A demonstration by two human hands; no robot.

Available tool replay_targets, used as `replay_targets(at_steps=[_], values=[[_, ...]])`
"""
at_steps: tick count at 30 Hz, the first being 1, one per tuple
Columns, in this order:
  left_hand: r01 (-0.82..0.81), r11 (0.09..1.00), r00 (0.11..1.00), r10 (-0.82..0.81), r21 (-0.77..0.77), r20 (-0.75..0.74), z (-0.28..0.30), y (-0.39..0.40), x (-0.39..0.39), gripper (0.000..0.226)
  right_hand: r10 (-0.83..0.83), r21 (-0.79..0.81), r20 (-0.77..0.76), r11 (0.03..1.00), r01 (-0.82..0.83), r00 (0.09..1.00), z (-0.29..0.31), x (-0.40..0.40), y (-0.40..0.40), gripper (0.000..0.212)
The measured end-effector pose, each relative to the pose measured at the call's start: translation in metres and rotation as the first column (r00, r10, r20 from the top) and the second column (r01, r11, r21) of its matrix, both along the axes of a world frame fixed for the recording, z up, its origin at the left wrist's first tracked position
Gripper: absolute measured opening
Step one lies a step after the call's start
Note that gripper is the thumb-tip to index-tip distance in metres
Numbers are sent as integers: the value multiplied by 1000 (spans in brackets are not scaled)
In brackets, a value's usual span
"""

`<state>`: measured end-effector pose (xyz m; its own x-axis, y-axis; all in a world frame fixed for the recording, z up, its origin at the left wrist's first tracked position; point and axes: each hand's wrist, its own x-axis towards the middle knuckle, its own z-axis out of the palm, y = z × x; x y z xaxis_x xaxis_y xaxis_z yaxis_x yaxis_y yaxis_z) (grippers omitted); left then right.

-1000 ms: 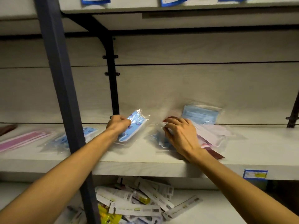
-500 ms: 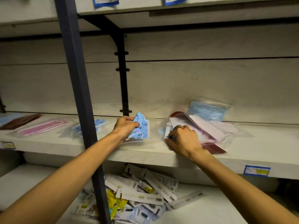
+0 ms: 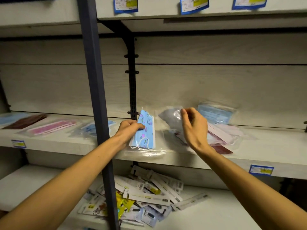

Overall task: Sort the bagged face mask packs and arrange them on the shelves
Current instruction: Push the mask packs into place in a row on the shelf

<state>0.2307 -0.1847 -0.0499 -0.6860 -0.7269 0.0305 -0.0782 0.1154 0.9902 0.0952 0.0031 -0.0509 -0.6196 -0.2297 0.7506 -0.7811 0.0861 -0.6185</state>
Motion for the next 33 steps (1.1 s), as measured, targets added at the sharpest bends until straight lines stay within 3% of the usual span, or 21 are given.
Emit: replay_targets(at_steps=[8, 12, 17, 22, 27, 30, 33], values=[[208, 974, 978, -210, -86, -16, -11, -9, 55, 23, -68, -166, -42, 984, 60, 997, -29, 65, -4, 27], [269, 960, 955, -276, -74, -108, -19, -12, 91, 25, -7, -292, -125, 956, -30, 992, -48, 124, -16, 21], [290, 954, 938, -299, -76, -174, -22, -41, 158, 32, 43, -97, -440, 991, -96, 897, -73, 185, -47, 24], [171, 979, 962, -142, 110, -232, -39, -97, 249, 35, 112, 113, -696, 993, -46, 709, -82, 256, -104, 24], [102, 948, 945, 2, 300, -326, -40, -134, 303, 39, 267, 325, -763, 946, -7, 589, -84, 301, -160, 21], [143, 902, 920, 31, 408, -390, -36, -161, 318, 41, 313, 383, -735, 924, -12, 601, -81, 305, -183, 22], [206, 884, 898, 0, 420, -440, -29, -189, 320, 42, 332, 418, -727, 908, 4, 601, -75, 297, -206, 23]])
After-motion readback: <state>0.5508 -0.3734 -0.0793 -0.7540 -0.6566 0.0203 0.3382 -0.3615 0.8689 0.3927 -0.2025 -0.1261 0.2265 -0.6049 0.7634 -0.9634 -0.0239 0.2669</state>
